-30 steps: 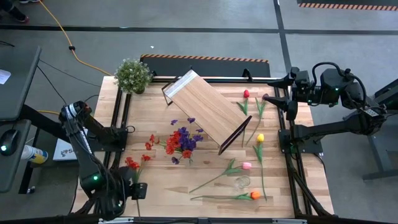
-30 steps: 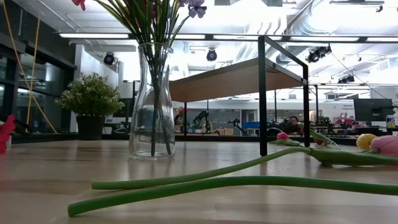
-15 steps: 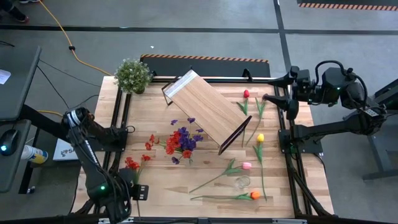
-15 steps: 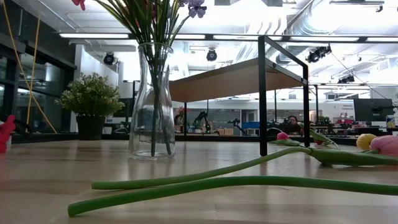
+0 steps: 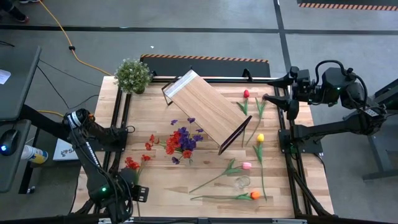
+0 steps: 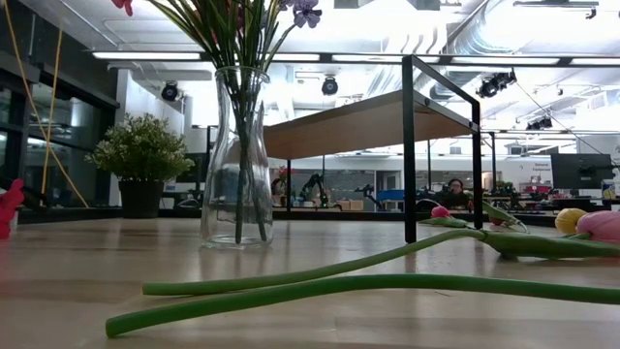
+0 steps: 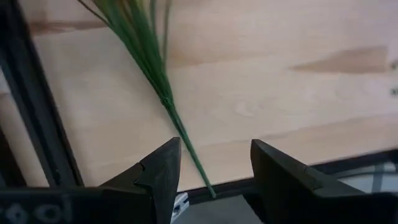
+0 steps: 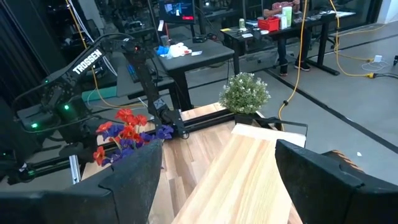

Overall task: Pick and place flowers into a vace then onto a shelf
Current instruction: Put the orange flower into the left transparent vase

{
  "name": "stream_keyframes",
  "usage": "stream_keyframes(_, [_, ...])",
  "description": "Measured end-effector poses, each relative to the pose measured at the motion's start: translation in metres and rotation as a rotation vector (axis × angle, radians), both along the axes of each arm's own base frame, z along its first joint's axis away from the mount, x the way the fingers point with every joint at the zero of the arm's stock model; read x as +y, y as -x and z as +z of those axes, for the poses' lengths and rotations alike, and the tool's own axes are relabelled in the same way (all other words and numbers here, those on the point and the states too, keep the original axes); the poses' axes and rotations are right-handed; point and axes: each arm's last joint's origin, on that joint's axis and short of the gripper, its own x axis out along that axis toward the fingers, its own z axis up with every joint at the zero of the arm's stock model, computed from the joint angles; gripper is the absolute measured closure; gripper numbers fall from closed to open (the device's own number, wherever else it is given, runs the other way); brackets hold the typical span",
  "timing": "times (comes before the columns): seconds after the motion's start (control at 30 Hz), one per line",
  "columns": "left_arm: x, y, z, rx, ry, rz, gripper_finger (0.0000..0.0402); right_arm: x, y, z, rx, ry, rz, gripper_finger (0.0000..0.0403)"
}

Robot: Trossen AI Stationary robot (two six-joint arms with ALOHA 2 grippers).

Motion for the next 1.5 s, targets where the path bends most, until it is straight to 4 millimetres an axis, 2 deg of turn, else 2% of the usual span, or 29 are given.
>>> stream_keyframes(0.2, [-0.006,-0.003,0.001,-0.039,0.035,-0.097,0.0174,0.0,0.0,0.0,0.0,0.001,0.0,0.01])
stream_keyframes(0.37, [-0.008,-0.005,0.002,-0.074,0.064,-0.073,0.0174,0.0,0.0,0.0,0.0,0.001,0.0,0.01])
stream_keyframes(0.6, [-0.004,-0.002,-0.001,-0.007,0.064,0.04,0.0174,0.0,0.0,0.0,0.0,0.002,0.0,0.01])
stream_keyframes(0.73, [-0.002,0.001,-0.012,0.056,0.071,0.062,0.0174,0.0,0.0,0.0,0.0,0.002,0.001,0.01])
stream_keyframes(0.93, [0.009,-0.006,-0.037,0.077,0.07,0.105,0.0174,0.0,0.0,0.0,0.0,0.001,0.001,0.01])
stream_keyframes(1.17, [0.017,-0.005,-0.064,0.173,0.137,0.116,0.0174,0.0,0.0,0.0,-0.002,-0.004,0.0,0.01])
stream_keyframes(1.5, [0.027,0.001,-0.096,0.156,0.166,0.121,0.0174,0.0,0.0,0.0,-0.001,-0.006,-0.001,0.01])
